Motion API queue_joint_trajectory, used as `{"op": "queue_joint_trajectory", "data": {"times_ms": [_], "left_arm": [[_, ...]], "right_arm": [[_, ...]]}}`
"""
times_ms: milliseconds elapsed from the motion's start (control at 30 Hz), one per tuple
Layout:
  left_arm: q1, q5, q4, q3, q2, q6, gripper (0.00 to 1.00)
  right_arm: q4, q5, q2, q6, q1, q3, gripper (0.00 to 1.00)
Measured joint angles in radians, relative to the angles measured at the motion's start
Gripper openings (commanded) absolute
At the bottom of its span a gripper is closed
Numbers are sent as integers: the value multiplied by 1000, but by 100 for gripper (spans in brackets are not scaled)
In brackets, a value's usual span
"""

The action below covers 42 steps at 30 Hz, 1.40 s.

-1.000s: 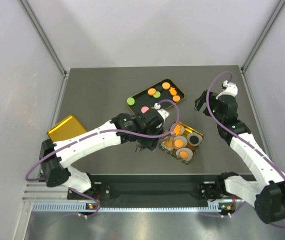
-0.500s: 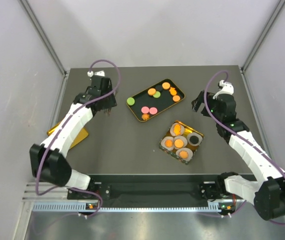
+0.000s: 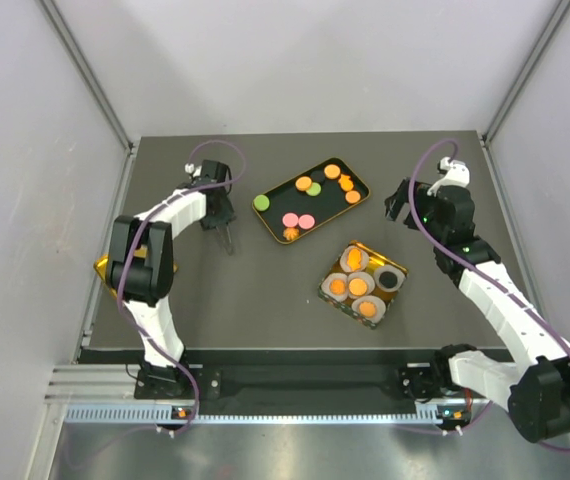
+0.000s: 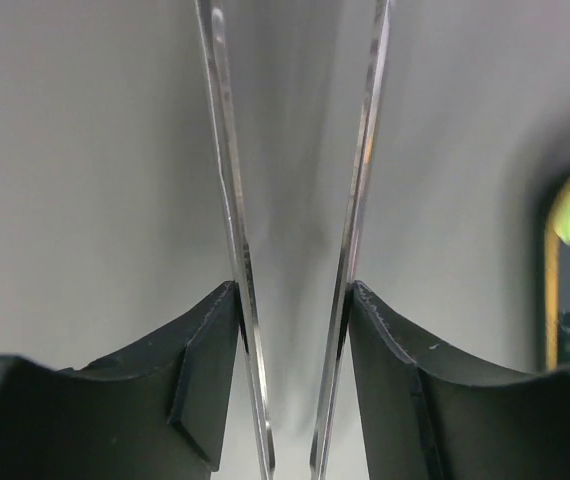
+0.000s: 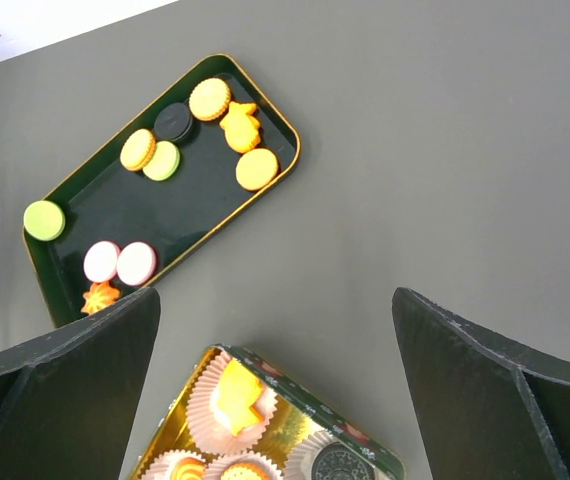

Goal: Pack the cookies

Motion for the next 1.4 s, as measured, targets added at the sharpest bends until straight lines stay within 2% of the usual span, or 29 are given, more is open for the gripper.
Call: {"op": "queue_joint_trajectory", "data": {"times_ms": [67,200,433,700,867,1000,1133,1400], "left_arm": [[14,-3,0,18,29,2,55],[33,-9,3,56,83,16,67],[35,-18,-1,69,94,34,86],[35,-41,-33,74,31,48,86],[35,-140,-69,66,-115,34,84],[58,-230,-95,-6,-274,-22,82],[152,-246,-102,-105,-376,-66,80],[394,-230,-132,-252,-388,-128,75]], "right_arm": [[0,5,0,-1,0,0,100],[0,5,0,-7,0,0,100],[0,4,-10,-8,0,0,100],[-1,0,-9,-8,0,0,100],[-1,-3,-10,-8,0,0,100],[-2,-10,-10,-8,0,0,100],[-2,-23,-10,-8,0,0,100],[-2,-45,-9,-8,0,0,100]]}}
